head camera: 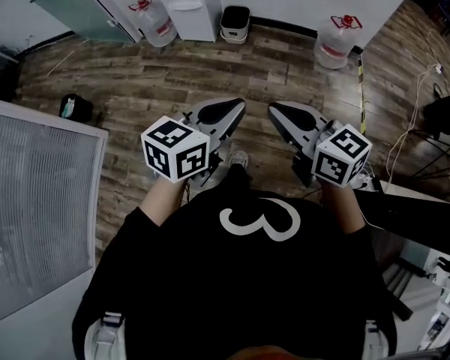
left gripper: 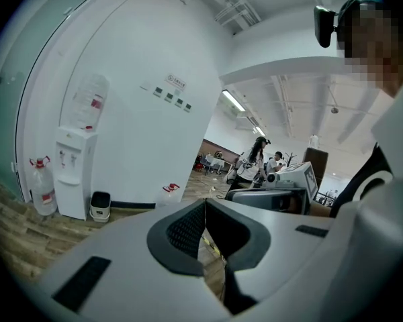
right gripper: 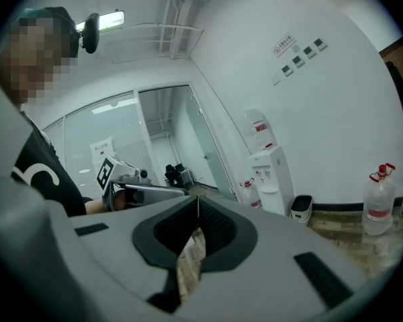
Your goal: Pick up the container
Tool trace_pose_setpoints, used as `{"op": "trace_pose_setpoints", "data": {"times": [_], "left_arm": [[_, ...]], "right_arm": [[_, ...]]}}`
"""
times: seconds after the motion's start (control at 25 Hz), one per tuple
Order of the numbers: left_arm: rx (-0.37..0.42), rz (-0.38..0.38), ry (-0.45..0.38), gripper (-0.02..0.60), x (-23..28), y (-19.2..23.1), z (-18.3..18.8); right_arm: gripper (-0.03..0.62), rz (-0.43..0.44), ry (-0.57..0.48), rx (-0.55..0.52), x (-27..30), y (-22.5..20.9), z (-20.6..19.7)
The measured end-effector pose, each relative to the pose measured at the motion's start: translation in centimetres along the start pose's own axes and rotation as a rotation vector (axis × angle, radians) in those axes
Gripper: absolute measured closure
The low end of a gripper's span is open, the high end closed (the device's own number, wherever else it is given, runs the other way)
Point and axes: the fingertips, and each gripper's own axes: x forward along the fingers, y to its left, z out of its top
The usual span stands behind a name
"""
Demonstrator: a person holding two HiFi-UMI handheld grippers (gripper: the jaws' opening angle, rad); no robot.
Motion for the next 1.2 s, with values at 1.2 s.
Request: {"op": "trace_pose_setpoints", "data": {"times": [1.2], "left_arm": [[-0.166,-0.010,0.106,0.565,16.8,29.0,6.7]], "right_arm": [[0.566,-0.063,0.087,0.162,20.8,-27.1,4.3]]}}
